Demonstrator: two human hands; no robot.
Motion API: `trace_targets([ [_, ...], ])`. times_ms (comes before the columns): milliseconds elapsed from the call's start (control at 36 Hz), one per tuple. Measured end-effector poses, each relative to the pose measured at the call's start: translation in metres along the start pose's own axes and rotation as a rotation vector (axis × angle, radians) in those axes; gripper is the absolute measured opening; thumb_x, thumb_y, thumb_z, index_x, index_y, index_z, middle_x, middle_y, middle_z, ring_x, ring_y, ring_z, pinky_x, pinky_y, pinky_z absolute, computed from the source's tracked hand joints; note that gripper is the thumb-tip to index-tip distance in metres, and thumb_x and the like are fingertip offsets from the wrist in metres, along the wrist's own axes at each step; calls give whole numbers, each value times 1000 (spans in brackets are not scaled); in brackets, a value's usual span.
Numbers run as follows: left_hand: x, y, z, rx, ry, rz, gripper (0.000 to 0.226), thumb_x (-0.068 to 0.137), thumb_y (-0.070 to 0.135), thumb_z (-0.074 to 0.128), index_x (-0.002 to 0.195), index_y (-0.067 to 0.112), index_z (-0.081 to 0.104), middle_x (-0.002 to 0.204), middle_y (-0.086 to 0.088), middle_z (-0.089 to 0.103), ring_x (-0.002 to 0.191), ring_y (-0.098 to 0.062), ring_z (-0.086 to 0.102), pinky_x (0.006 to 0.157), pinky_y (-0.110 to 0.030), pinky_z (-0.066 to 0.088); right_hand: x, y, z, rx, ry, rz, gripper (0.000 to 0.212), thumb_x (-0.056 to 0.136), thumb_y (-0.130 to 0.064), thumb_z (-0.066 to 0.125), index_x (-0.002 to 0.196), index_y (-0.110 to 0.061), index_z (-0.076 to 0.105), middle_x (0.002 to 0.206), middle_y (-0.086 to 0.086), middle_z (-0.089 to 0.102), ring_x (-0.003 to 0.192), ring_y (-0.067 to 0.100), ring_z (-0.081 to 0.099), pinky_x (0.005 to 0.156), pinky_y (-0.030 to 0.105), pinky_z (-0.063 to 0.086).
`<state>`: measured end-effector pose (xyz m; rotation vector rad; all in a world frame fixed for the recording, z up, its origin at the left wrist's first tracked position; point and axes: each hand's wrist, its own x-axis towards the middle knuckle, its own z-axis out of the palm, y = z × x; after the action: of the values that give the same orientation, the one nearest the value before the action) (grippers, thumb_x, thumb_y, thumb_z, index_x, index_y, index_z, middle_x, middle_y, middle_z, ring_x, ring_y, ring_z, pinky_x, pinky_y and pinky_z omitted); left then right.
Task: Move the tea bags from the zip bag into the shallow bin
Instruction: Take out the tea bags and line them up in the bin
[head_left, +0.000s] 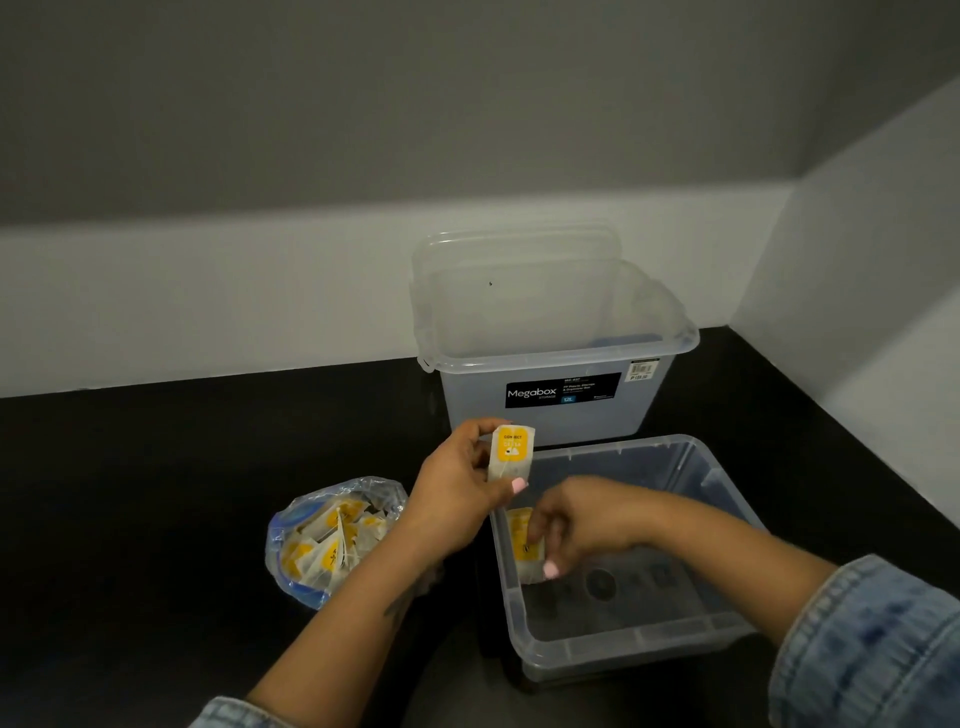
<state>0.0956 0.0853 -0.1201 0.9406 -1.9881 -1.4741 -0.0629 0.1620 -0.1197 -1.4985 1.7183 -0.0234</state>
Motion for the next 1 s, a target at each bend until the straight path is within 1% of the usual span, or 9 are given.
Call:
trace_targets([
  [111, 1, 5, 1, 39, -29, 23, 50, 77, 7, 74, 114, 31, 49, 112, 7, 63, 98, -7, 64, 75, -15, 54, -19, -4, -29, 235, 171, -48, 31, 80, -24, 75, 105, -23, 57, 84, -9, 66, 76, 5, 62, 69, 19, 48],
  [222, 1, 10, 5, 89, -64, 52, 56, 77, 11, 76, 118, 34, 46, 112, 8, 62, 99, -9, 64, 79, -19, 55, -26, -11, -42, 341, 394, -121, 26, 81, -27, 74, 103, -22, 61, 88, -4, 65, 78, 7, 62, 65, 20, 52],
  [306, 0, 13, 9, 119, -103, 71, 58, 77, 13, 76, 121, 33, 44, 109, 10, 62, 97, -8, 64, 75, -13, 53, -28, -15, -42, 312, 463, -172, 16, 81, -23, 74, 95, -23, 66, 89, -4, 67, 78, 8, 63, 63, 18, 53],
  [417, -3, 15, 10, 115, -167, 73, 62, 75, 10, 77, 123, 32, 45, 112, 8, 63, 92, -1, 64, 72, -9, 52, -29, -15, -38, 183, 451, -128, 8, 82, -22, 73, 82, -26, 66, 75, -7, 66, 61, 8, 61, 63, 20, 51],
  [528, -4, 13, 5, 73, -199, 75, 65, 71, 5, 79, 124, 27, 49, 119, 9, 59, 104, -3, 60, 81, -14, 53, -30, -8, -33, 144, 403, -66, 6, 83, -22, 72, 84, -23, 67, 71, -9, 64, 54, 2, 56, 61, 16, 48],
  [611, -5, 11, -1, 62, -153, 89, 60, 72, 5, 78, 118, 32, 50, 118, 11, 59, 108, -5, 59, 85, -16, 52, -26, -2, -25, 69, 332, -13, 6, 83, -22, 72, 84, -23, 67, 74, -8, 64, 56, 3, 56, 63, 20, 51],
  [694, -6, 9, -5, 52, -115, 93, 56, 73, 4, 77, 117, 30, 52, 114, 10, 61, 104, -4, 61, 86, -17, 52, -16, 1, -12, -35, 244, 24, 15, 84, -26, 71, 96, -17, 70, 82, -5, 65, 64, 6, 57, 71, 25, 50],
  [833, -8, 5, -7, 115, -90, 101, 52, 75, 3, 76, 117, 25, 55, 110, 10, 63, 100, -2, 61, 85, -15, 51, 5, 4, 12, -163, 188, 61, 22, 81, -31, 74, 100, -20, 71, 91, -5, 64, 87, 14, 61, 80, 29, 48],
  [1000, -11, 1, -10, 255, -57, 137, 51, 75, 7, 76, 117, 29, 56, 102, 23, 59, 90, 0, 58, 75, -4, 46, 27, 3, 30, -297, 187, 85, 19, 78, -32, 74, 90, -19, 70, 83, -1, 62, 80, 18, 59, 70, 28, 46],
])
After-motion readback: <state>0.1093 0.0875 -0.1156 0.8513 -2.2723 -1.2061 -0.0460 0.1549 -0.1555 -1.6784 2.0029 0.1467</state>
